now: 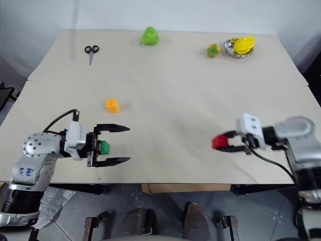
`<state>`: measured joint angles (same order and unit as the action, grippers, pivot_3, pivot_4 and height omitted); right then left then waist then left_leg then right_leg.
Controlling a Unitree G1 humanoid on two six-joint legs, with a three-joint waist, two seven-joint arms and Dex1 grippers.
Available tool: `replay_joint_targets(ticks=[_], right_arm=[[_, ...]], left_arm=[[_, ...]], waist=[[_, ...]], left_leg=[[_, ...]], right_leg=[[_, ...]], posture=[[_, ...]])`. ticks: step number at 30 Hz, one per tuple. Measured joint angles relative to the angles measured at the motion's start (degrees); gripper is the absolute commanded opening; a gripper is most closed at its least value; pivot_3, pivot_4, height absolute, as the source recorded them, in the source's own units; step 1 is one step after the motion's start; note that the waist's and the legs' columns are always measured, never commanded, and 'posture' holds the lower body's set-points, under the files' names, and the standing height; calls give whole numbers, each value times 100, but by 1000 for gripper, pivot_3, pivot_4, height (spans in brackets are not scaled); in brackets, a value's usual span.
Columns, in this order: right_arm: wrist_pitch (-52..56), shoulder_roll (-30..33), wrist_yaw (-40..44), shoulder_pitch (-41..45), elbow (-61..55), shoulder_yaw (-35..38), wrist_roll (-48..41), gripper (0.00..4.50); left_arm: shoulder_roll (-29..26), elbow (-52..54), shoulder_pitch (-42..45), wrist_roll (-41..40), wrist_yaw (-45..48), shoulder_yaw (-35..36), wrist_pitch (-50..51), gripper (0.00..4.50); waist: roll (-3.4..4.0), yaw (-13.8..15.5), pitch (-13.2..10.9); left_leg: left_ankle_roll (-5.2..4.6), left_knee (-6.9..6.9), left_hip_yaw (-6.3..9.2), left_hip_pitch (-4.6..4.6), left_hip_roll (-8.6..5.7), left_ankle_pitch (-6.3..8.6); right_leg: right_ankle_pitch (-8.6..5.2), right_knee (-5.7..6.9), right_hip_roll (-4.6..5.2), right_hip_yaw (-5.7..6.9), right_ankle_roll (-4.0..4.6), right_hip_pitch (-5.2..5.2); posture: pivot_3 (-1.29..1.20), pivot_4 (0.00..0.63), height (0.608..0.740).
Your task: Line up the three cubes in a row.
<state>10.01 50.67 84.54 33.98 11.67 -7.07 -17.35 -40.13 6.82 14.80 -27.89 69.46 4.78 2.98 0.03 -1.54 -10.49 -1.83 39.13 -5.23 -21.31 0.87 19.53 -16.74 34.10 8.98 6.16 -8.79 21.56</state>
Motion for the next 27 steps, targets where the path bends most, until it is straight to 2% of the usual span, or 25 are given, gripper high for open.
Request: replay_joint_targets(ticks=[3, 7, 13, 14, 16, 21, 27], right_arm=[[641, -334, -189, 635, 7, -538, 422, 1509], [360, -861, -335, 1108, 701, -1071, 990, 1509], [-9, -883, -330, 1225, 1315, -1166, 1327, 1509], [-119, -862, -313, 1230, 1375, -1166, 1376, 2248], [-356, -843, -281, 1230, 1585, -1167, 1506, 2771], [-798, -840, -41, 1216, 1802, -944, 1339, 4450], [-1128, -547, 302, 428, 1560, 337, 97, 4480]], left_arm=[[-14, -266, -25, 4, 1, 146, -37, 4500], [-3, -491, -82, 79, 1, 187, -156, 4500], [-4, -492, -387, 109, -137, 356, -287, 4500], [-4, -488, -450, 107, -179, 425, -297, 4500], [-7, -486, -567, 105, -255, 555, -304, 4500], [-8, -448, -789, 17, -566, 991, -240, 4500], [-28, -535, -1609, -115, -1235, 2384, -236, 4500]], waist=[[0, 22, 0], [0, 61, 0], [0, 69, 0], [0, 65, 0], [0, 63, 0], [0, 16, 0], [-1, -1, -1]], left_leg=[[-1, 0, 8, -11, -4, 2], [-9, 0, 8, -23, -16, 7], [-13, -1, 4, -29, -14, 13], [-12, -1, 3, -28, -13, 13], [-12, -1, 2, -28, -12, 13], [-11, 0, 1, -27, -8, 13], [-8, -5, 1, -25, -4, 17]], right_leg=[[0, 0, 1, 2, 2, 5], [1, -3, 5, 5, 3, 11], [1, -8, 3, 23, 3, 16], [1, -8, 3, 26, 3, 15], [1, -9, 3, 28, 3, 14], [2, -8, 3, 28, 2, 14], [1, -16, 2, 39, 2, 12]], posture=[[0, 150, 740], [0, 150, 740], [0, 150, 740], [0, 150, 740], [0, 150, 740], [0, 150, 740], [0, 150, 740]])
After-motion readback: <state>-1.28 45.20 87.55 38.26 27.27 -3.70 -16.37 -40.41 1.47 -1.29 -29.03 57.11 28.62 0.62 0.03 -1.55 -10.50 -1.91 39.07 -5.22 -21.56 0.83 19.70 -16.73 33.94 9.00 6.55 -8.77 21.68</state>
